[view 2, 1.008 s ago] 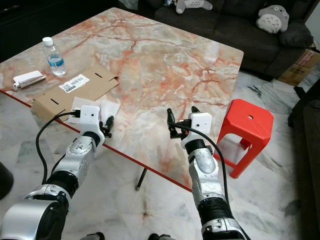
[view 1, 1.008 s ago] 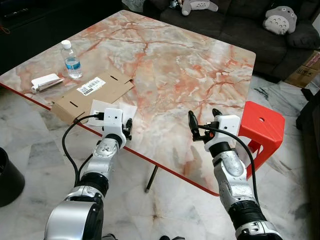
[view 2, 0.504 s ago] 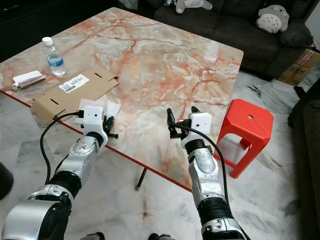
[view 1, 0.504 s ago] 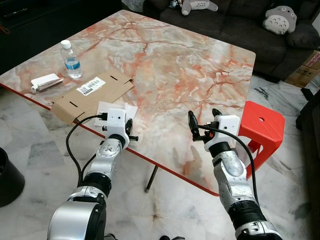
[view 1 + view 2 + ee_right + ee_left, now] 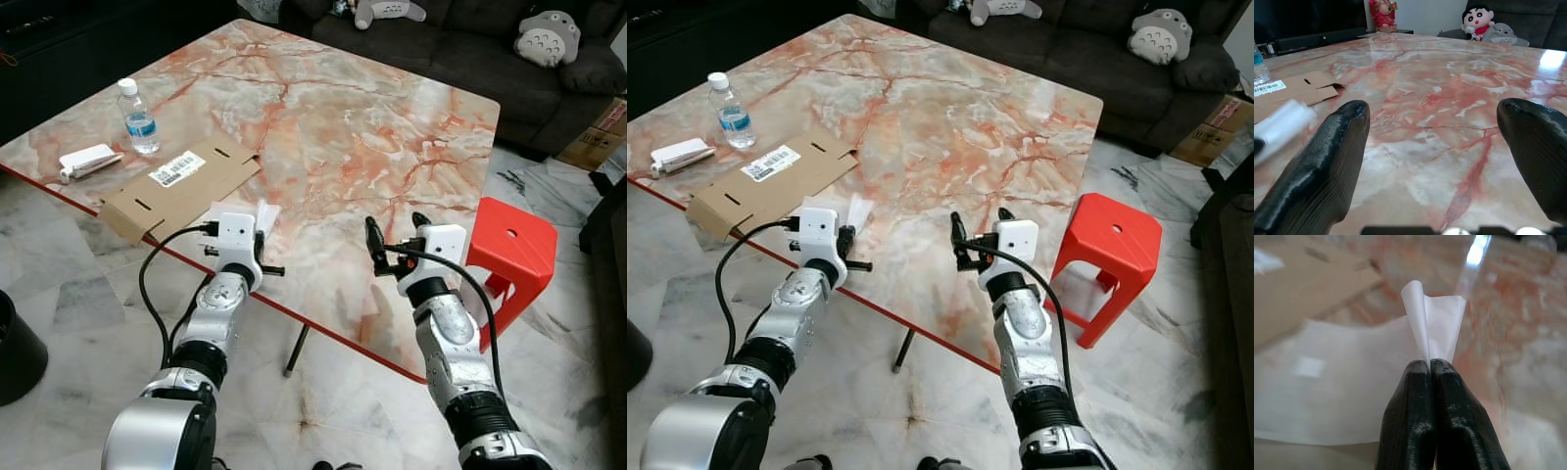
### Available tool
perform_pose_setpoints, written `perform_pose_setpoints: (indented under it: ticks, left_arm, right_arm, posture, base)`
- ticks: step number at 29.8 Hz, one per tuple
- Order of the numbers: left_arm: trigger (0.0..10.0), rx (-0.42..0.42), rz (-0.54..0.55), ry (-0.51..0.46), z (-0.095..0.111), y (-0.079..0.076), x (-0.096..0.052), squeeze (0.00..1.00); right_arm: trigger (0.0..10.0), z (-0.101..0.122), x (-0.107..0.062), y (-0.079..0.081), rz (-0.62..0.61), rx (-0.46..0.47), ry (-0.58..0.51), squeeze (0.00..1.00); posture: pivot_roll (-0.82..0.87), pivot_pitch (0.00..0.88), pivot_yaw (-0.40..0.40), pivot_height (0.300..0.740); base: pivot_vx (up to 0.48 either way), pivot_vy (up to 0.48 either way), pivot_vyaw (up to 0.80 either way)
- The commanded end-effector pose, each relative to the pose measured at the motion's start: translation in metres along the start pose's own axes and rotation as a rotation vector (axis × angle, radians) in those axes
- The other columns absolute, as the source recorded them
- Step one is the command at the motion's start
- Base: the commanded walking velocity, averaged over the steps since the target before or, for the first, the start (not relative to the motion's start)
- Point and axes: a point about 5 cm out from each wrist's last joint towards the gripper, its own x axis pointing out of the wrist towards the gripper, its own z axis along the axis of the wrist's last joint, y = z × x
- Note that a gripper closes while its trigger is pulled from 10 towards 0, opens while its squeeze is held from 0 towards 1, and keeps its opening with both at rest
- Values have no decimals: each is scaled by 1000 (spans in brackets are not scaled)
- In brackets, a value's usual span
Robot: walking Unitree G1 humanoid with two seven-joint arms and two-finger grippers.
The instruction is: Picking trash to rubbish bin
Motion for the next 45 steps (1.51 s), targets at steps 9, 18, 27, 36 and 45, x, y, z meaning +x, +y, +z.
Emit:
perform_pose_setpoints:
  ticks: [9,18,27,36,45]
  left_arm:
    - [10000,153,30,-276,39,-7,-1,0]
    - [10000,249,98,-403,55,2,-8,0]
    - [10000,290,119,-433,56,5,-13,0]
    - [10000,272,107,-398,48,0,-14,0]
    - [10000,257,104,-378,43,-2,-14,0]
  right_arm:
    - [10000,27,9,-13,-54,-18,-99,0]
    - [10000,42,11,-30,-136,-47,-160,0]
    - [10000,32,5,-32,-152,-62,-128,0]
    - [10000,30,4,-30,-154,-54,-127,0]
    - [10000,28,2,-31,-158,-54,-121,0]
  posture:
    - [61,74,-140,740]
    - [60,46,-135,740]
    - [69,24,-126,740]
    - [66,1,-123,740]
    - [68,0,-123,740]
  base:
    - [0,0,0]
    - [0,0,0]
    - [0,0,0]
    - [0,0,0]
    - [0,0,0]
